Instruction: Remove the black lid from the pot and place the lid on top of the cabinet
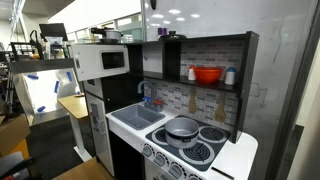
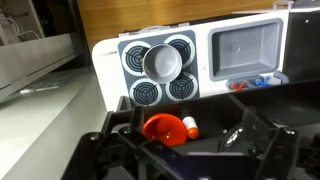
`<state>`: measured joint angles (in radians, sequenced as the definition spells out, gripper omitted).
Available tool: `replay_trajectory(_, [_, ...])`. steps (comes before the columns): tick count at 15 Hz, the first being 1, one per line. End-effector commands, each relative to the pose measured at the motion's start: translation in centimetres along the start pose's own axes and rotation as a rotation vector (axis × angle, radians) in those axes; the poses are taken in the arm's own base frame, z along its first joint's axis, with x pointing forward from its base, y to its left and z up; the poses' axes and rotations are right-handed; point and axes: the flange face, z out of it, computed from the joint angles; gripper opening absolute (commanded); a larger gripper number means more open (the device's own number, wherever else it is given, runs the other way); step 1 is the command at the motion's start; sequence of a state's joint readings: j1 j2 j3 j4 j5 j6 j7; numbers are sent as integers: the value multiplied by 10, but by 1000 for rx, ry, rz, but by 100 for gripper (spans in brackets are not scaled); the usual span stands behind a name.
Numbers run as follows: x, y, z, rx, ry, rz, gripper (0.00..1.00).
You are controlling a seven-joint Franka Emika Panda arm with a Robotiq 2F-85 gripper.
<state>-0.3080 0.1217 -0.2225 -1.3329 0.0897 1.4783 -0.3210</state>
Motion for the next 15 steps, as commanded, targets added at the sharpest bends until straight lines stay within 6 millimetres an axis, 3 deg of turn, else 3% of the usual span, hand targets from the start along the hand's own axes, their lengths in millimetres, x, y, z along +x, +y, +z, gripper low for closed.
replay_trajectory(1, [-29, 20, 39, 41, 28, 13, 100])
replay_trajectory(7, [-84, 64, 148, 39, 0, -4, 100])
replay_trajectory(11, [-152, 82, 222, 46, -19, -28, 100])
replay_trajectory(15, [-199, 90, 255, 62, -21, -44, 100])
